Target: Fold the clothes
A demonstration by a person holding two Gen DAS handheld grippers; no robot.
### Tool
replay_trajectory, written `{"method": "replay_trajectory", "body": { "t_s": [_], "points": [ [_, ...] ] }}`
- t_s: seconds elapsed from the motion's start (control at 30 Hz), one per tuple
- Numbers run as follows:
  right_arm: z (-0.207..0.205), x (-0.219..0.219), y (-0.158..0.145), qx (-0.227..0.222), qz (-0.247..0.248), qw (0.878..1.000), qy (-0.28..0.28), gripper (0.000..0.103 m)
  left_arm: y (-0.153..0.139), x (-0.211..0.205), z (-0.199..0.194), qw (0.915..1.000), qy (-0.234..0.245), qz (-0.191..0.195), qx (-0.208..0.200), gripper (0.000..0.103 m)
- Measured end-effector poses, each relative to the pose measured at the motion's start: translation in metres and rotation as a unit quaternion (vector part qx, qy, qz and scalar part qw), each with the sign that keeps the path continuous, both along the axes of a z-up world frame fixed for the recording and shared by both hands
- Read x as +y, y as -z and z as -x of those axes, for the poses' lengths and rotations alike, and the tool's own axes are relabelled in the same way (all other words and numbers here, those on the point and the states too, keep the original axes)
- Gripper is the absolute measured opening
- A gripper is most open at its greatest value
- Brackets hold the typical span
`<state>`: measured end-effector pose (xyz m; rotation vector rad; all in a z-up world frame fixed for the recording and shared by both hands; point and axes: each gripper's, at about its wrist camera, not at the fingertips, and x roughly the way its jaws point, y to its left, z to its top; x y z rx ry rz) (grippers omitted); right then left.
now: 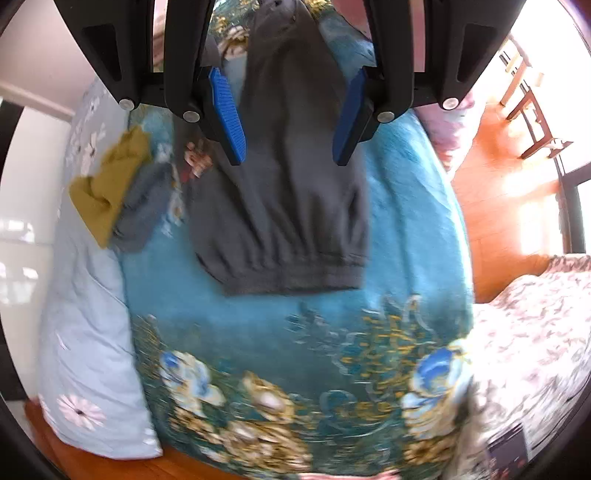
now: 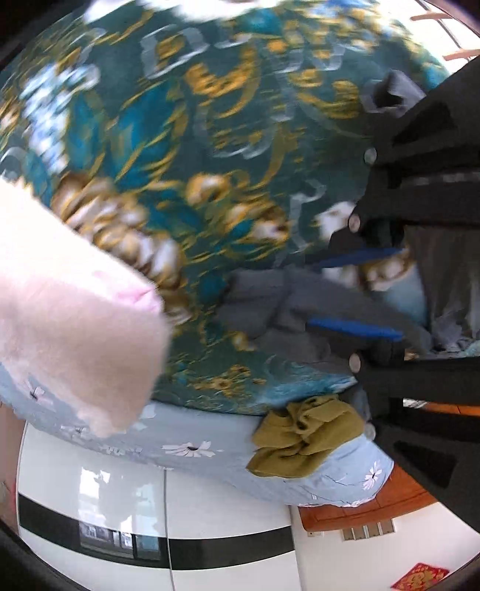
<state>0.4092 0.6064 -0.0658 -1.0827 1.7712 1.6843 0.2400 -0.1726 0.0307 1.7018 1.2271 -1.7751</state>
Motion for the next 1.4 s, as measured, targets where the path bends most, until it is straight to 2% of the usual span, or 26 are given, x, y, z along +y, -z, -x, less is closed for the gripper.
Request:
{"method": "replay_trajectory", "body": {
  "t_s": [0.07,0.13,0.23,0.57,0.77,0.9,1.1,1.13,1.2,1.23,1.27,1.3,1.4],
  "points": [
    [-0.003,-0.015,-0.003,-0.005,0.008,1.000,-0.008,0.031,0.015,-0.018,-0.003,1.0000,-0.002,-0.002,-0.007,0.055],
    [0.000,-0.028,-0.017,-0.006,-0.006,1.000,-0.029,0.032,0.032,-0.031,-0.002,0.9999,0.001,-0.012,-0.013,0.056],
    [0.002,-0.045,-0.050,-0.001,-0.039,0.998,-0.045,0.040,0.058,-0.049,0.002,0.9993,0.013,-0.029,-0.022,0.057],
    [0.011,-0.128,-0.136,0.001,-0.108,0.994,-0.024,0.043,0.145,-0.073,0.026,0.9904,0.094,-0.088,-0.052,0.058],
    [-0.021,-0.158,-0.182,-0.013,-0.157,0.987,-0.005,0.044,0.185,-0.070,0.036,0.9834,0.119,-0.122,-0.063,0.058],
    [-0.049,-0.169,-0.195,-0.033,-0.170,0.985,0.015,0.050,0.192,-0.062,0.039,0.9826,0.125,-0.125,-0.059,0.058],
    [-0.066,-0.177,-0.205,-0.047,-0.180,0.982,0.031,0.050,0.203,-0.049,0.044,0.9815,0.133,-0.128,-0.053,0.054],
    [-0.066,-0.177,-0.206,-0.048,-0.181,0.982,0.031,0.050,0.204,-0.047,0.045,0.9813,0.134,-0.128,-0.052,0.051],
    [-0.063,-0.177,-0.205,-0.050,-0.179,0.982,0.027,0.050,0.208,-0.042,0.046,0.9809,0.137,-0.129,-0.050,0.034],
    [-0.062,-0.177,-0.203,-0.053,-0.176,0.983,0.025,0.051,0.207,-0.041,0.047,0.9808,0.138,-0.128,-0.050,0.033],
    [-0.060,-0.176,-0.201,-0.055,-0.174,0.983,0.024,0.051,0.205,-0.040,0.047,0.9808,0.140,-0.126,-0.049,0.026],
    [-0.057,-0.177,-0.198,-0.056,-0.170,0.984,0.023,0.051,0.202,-0.038,0.047,0.9808,0.143,-0.124,-0.048,0.023],
    [-0.048,-0.178,-0.187,-0.059,-0.159,0.985,0.015,0.051,0.187,-0.033,0.047,0.9810,0.144,-0.124,-0.037,0.020]
  ]
}}
